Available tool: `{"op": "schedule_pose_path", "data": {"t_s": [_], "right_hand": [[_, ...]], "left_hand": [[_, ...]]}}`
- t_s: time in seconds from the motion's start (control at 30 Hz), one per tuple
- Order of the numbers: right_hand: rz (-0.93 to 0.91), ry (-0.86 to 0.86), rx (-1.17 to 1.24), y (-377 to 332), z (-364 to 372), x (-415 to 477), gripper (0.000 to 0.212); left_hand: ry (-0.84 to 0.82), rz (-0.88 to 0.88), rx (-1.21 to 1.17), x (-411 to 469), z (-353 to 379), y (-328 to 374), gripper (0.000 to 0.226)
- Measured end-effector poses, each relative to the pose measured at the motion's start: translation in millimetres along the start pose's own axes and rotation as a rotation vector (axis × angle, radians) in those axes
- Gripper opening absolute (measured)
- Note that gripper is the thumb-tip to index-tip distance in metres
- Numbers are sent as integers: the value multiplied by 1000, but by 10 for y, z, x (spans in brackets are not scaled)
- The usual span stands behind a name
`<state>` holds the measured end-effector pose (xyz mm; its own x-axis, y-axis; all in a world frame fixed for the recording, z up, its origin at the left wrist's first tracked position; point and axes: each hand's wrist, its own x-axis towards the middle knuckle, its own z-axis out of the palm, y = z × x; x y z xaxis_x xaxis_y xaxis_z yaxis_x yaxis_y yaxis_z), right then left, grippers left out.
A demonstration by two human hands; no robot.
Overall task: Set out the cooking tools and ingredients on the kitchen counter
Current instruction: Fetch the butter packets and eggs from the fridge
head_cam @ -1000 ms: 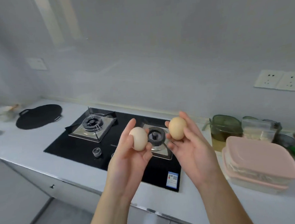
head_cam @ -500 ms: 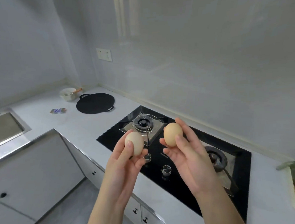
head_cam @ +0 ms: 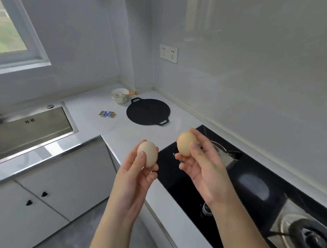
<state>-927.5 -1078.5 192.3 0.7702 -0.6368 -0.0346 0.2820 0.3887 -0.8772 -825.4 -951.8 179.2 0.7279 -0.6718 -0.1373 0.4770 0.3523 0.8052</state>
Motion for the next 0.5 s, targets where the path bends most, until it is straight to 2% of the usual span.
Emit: {"op": "schedule_pose_path", "data": {"t_s": [0.1, 0.37, 0.5], "right_hand": [[6, -12, 12, 195, 329, 423, 48], [-46, 54, -46, 592, 1192, 1326, 57], [-29, 56, -108, 760, 1427, 1654, 57]], "left_hand": [[13, 10, -4, 414, -324, 234, 41], [-81, 0, 114, 1414, -1084, 1007, 40], [-72, -16, 166, 1793, -1305, 1159, 43]]}}
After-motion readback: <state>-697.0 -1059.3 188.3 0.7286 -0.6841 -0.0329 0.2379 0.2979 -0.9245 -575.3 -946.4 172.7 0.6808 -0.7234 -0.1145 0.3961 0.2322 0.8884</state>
